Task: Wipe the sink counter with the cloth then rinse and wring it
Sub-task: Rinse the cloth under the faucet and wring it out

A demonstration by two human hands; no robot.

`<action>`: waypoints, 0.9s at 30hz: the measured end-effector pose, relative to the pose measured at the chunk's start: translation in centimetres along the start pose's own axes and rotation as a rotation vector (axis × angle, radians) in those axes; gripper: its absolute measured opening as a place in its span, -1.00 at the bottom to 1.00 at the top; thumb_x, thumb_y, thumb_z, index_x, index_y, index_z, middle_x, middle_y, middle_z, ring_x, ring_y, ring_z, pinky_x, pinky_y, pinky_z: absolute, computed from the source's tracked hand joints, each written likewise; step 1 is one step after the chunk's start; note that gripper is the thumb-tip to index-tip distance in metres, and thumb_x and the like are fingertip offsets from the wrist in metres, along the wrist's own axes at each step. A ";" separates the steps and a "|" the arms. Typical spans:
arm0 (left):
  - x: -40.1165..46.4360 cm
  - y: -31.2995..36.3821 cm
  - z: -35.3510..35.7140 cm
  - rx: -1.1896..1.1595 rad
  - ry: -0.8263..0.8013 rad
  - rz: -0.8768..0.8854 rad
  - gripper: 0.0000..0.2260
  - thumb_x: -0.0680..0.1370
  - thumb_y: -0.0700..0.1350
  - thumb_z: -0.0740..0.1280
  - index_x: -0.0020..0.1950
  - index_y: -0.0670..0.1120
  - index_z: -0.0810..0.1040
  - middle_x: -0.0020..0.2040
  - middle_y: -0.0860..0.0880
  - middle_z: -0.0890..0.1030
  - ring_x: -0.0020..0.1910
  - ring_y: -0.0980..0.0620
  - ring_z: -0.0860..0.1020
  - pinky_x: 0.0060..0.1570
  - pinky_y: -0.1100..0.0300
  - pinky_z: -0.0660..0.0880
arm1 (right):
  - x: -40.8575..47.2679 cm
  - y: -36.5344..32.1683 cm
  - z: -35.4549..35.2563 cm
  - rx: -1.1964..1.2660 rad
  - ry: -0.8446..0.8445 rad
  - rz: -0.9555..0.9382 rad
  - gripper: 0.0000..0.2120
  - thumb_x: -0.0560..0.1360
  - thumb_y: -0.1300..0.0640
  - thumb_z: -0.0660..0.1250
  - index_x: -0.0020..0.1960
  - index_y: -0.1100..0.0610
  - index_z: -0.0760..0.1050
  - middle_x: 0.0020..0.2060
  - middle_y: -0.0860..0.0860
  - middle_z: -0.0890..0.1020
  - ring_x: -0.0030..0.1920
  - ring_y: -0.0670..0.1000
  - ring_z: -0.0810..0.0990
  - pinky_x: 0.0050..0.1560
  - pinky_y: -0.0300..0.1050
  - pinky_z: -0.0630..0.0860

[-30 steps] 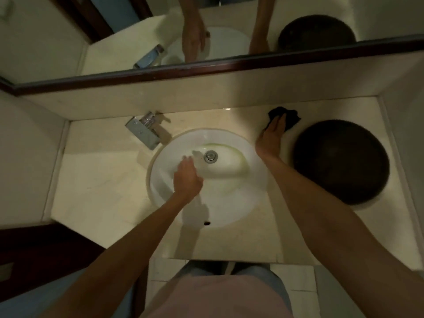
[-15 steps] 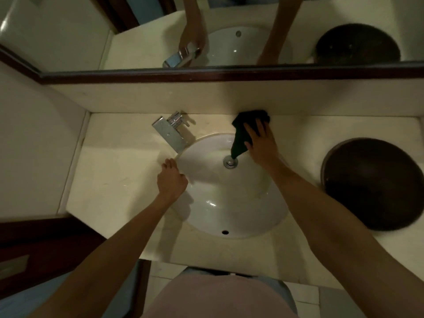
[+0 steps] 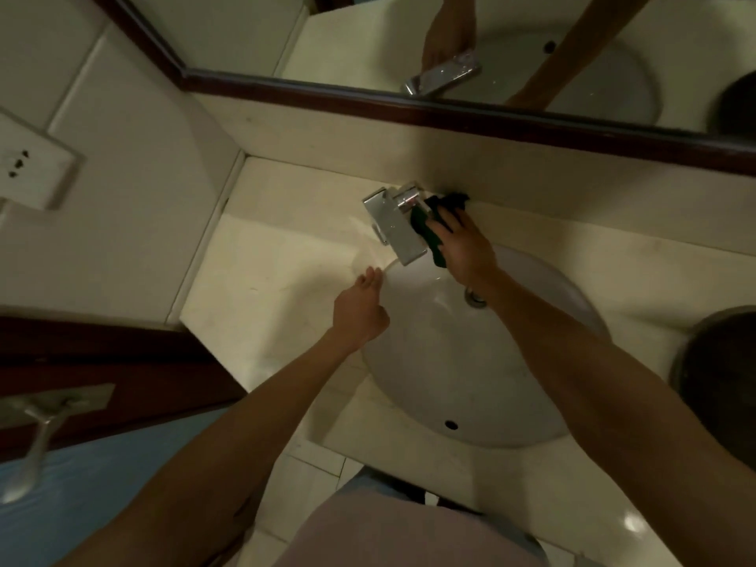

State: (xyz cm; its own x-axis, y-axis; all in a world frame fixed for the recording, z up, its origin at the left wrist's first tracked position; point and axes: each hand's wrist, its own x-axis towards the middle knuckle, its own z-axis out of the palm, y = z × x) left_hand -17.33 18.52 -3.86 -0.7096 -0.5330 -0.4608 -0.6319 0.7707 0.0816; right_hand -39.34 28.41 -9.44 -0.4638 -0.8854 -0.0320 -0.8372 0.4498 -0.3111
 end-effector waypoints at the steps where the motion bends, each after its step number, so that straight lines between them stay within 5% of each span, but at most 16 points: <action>1: 0.0 -0.3 0.0 0.002 -0.007 0.015 -0.23 0.46 -0.18 0.28 0.64 -0.05 0.05 0.63 0.00 0.11 0.54 -0.02 0.28 0.19 0.05 0.54 | -0.1 -0.3 -0.2 0.021 -0.007 -0.034 -0.47 0.51 0.26 0.37 0.47 0.12 0.40 0.50 0.12 0.36 0.45 0.31 0.33 0.31 0.17 0.48; 4: 0.3 -1.7 -1.1 -0.049 -0.081 0.058 -0.23 0.45 -0.15 0.30 0.63 -0.01 0.08 0.62 0.00 0.17 0.53 -0.03 0.29 0.27 0.05 0.49 | -1.5 -2.6 -0.9 0.063 -0.030 -0.126 -0.58 0.51 0.25 0.34 0.37 0.21 0.50 0.35 0.18 0.52 0.30 0.32 0.46 0.16 0.21 0.56; 7: 0.7 -2.8 -3.5 -0.158 -0.131 0.024 -0.42 0.54 -0.10 0.29 0.56 -0.03 0.27 0.49 -0.11 0.40 0.41 -0.13 0.44 0.27 0.04 0.47 | -5.3 -5.8 -1.7 0.264 -0.160 0.034 -0.66 0.55 0.12 0.33 0.30 0.12 0.48 0.19 0.15 0.60 0.12 0.23 0.57 -0.05 0.01 0.53; 10: 0.3 -2.2 -7.4 -0.366 0.242 -0.085 -0.67 0.58 -0.12 0.24 0.34 -0.09 0.45 0.24 -0.16 0.59 0.19 -0.20 0.57 0.09 -0.01 0.52 | -9.3 -7.2 -1.5 0.442 -0.271 0.331 -0.65 0.54 0.08 0.36 0.28 0.15 0.42 0.07 0.16 0.64 0.05 0.19 0.64 -0.12 -0.02 0.54; 14: 0.9 0.6 -13.0 -0.339 0.612 0.162 -0.71 0.53 -0.20 0.27 0.25 -0.08 0.51 0.14 -0.14 0.62 0.08 -0.22 0.58 -0.02 -0.06 0.55 | -12.6 -6.5 -2.0 0.899 -0.254 0.813 -0.64 0.48 0.12 0.44 0.21 0.18 0.44 0.03 0.18 0.62 -0.01 0.15 0.63 0.02 0.10 0.60; 16: 2.7 2.9 -15.1 -0.289 0.546 0.294 -0.74 0.51 -0.14 0.31 0.18 -0.03 0.59 0.12 -0.09 0.66 0.06 -0.19 0.62 -0.02 -0.01 0.57 | -13.3 -6.0 -3.1 1.089 -0.229 0.904 -0.62 0.46 0.19 0.47 0.22 0.26 0.46 -0.04 0.18 0.64 -0.07 0.16 0.65 0.00 0.11 0.64; 19: 5.6 6.3 -16.4 0.039 0.235 0.417 -0.68 0.54 -0.04 0.32 0.29 0.02 0.57 0.26 -0.02 0.62 0.20 -0.10 0.60 0.16 0.07 0.48 | -13.9 -5.9 -5.0 1.354 -0.116 0.921 -0.85 0.50 0.39 0.39 0.07 0.37 0.54 -0.22 0.11 0.69 -0.19 0.18 0.62 -0.20 0.01 0.59; 21: 7.1 7.7 -16.5 0.295 0.090 0.451 -0.72 0.57 -0.03 0.32 0.26 -0.03 0.58 0.25 -0.03 0.62 0.23 -0.06 0.58 0.22 0.09 0.40 | -13.6 -5.6 -5.7 1.425 -0.071 0.934 -0.92 0.51 0.38 0.38 0.00 0.31 0.53 -0.13 0.13 0.68 -0.12 0.19 0.65 -0.14 0.02 0.63; 27: 8.6 10.2 -17.5 0.651 0.050 0.460 -0.87 0.55 -0.08 0.43 0.04 -0.10 0.63 0.03 -0.04 0.68 0.02 -0.05 0.65 0.14 0.13 0.42 | -11.5 -5.7 -5.9 1.518 -0.090 1.102 -0.46 0.45 0.23 0.53 0.32 0.08 0.34 0.11 0.00 0.47 0.05 0.09 0.59 -0.10 0.10 0.70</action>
State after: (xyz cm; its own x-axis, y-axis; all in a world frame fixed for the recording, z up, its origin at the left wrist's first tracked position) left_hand -35.39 15.69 8.49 -0.8777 -0.1154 -0.4652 0.0254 0.9580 -0.2855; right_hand -30.98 36.69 -1.69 -0.4883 -0.3350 -0.8058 0.7458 0.3192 -0.5847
